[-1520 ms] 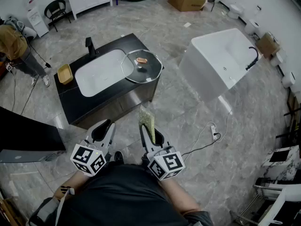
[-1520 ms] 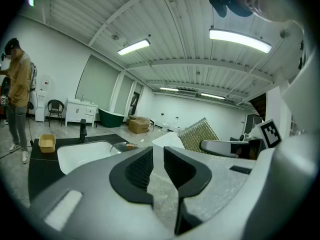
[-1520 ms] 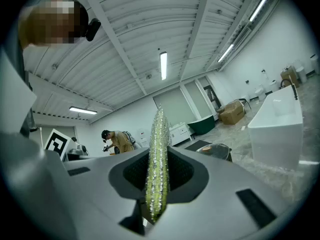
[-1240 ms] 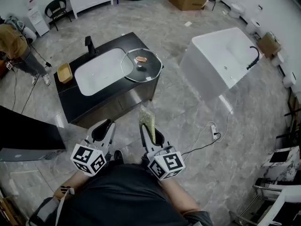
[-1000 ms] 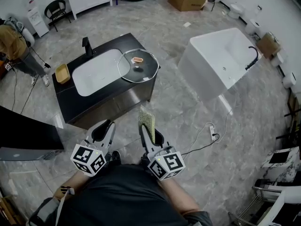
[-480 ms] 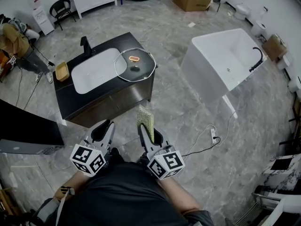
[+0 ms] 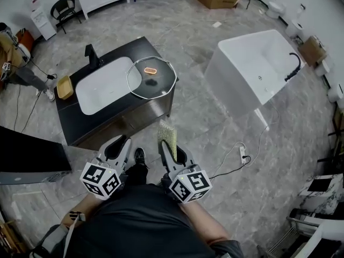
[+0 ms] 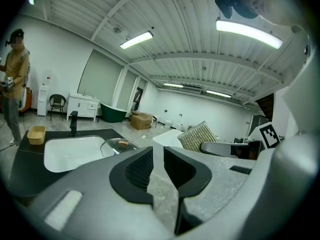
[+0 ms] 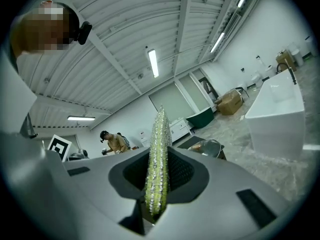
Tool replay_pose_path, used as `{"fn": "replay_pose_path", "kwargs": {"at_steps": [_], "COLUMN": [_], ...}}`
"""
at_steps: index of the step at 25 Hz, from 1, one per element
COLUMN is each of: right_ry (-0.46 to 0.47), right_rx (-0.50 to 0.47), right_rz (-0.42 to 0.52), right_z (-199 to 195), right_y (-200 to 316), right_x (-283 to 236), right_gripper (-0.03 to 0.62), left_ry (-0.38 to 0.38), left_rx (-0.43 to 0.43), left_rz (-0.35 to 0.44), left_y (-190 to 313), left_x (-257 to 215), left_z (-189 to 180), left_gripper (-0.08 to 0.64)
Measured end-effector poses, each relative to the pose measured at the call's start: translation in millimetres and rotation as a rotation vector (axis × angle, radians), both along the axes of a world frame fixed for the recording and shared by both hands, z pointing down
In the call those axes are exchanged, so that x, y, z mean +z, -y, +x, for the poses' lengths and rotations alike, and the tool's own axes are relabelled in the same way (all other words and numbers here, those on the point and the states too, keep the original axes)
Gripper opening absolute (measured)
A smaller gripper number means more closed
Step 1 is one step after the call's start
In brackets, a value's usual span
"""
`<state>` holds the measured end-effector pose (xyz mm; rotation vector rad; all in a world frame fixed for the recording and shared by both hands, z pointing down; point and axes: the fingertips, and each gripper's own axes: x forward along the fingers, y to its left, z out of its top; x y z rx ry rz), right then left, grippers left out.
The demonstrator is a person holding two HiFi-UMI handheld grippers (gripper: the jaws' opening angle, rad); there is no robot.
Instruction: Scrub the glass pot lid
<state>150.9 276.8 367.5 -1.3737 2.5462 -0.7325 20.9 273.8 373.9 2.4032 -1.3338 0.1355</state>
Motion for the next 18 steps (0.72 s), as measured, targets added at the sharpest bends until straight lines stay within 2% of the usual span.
{"fn": "replay_pose_path", "kwargs": {"at_steps": [4, 8, 18], "right_ry": [-0.042, -0.067, -0.125], "right_rx": [0.069, 0.11, 0.178], "right_rz": [-0.01, -0.029, -0.119], "right_z": [2, -13, -53], "right_y": [46, 94, 188], "right_x": [0, -1, 10], "right_gripper": [0.055, 0.055, 0.055], "left_ry": [-0.042, -0.072, -0.149], "left_rx": [0.059, 0.11, 0.159], "left_rz": [-0.003, 0.0, -0.051], "left_y": [54, 109, 215], "left_x": [1, -2, 15], "left_z": [-1, -12, -60], "left_gripper": [0.069, 0.07, 0.069]}}
